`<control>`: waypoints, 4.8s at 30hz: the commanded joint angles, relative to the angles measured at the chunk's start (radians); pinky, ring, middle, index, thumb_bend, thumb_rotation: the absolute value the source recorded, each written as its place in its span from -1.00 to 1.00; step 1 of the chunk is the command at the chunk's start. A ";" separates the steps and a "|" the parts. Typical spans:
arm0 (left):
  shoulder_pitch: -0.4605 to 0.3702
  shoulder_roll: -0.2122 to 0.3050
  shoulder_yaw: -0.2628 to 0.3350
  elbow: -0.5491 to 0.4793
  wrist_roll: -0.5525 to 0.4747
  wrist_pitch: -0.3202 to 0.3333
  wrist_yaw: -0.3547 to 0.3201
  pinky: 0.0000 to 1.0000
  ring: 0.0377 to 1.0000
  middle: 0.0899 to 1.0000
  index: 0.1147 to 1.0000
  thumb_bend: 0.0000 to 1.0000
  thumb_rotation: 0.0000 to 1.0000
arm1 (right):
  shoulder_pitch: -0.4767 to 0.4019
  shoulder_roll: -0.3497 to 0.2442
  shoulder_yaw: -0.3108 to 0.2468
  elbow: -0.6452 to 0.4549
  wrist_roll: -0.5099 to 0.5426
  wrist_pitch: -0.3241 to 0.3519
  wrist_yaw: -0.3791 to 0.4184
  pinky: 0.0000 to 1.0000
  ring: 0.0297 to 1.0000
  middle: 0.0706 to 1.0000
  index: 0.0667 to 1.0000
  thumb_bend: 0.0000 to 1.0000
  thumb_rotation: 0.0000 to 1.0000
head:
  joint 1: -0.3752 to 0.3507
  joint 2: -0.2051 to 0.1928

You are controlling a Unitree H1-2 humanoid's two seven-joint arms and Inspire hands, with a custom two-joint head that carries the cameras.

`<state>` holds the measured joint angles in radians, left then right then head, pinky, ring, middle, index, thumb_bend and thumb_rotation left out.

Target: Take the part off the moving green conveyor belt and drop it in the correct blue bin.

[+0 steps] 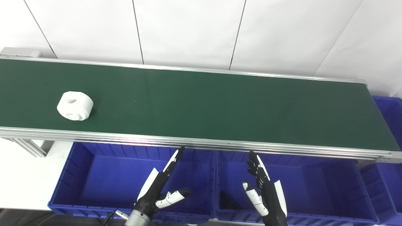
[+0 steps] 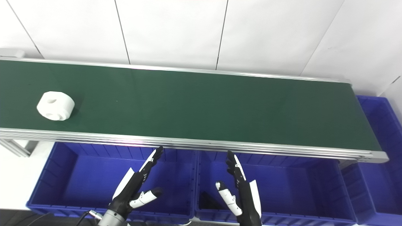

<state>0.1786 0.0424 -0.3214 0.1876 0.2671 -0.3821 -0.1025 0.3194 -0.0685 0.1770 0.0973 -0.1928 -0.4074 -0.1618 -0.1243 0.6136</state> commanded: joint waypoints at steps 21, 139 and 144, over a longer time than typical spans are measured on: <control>-0.009 -0.014 0.000 -0.027 0.007 -0.048 0.029 1.00 1.00 1.00 1.00 0.56 0.68 | -0.005 -0.005 -0.008 -0.021 -0.026 -0.061 0.001 0.75 0.83 0.87 0.91 0.47 0.75 | 0.003 -0.002; -0.732 0.244 -0.017 0.307 0.350 0.087 0.002 0.96 0.99 1.00 1.00 0.64 -0.41 | -0.088 -0.040 0.089 0.110 0.039 -0.063 -0.143 0.78 0.83 0.87 0.92 0.43 0.71 | 0.148 -0.123; -0.731 0.208 -0.030 0.363 0.331 0.096 -0.008 0.85 0.97 1.00 1.00 0.65 -0.36 | -0.087 -0.044 0.091 0.110 0.046 -0.062 -0.148 0.77 0.82 0.86 0.91 0.45 0.69 | 0.144 -0.117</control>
<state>-0.5048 0.2532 -0.3497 0.5558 0.6153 -0.2720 -0.1188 0.2355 -0.1111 0.2680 0.2280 -0.1451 -0.4111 -0.2933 0.0199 0.4955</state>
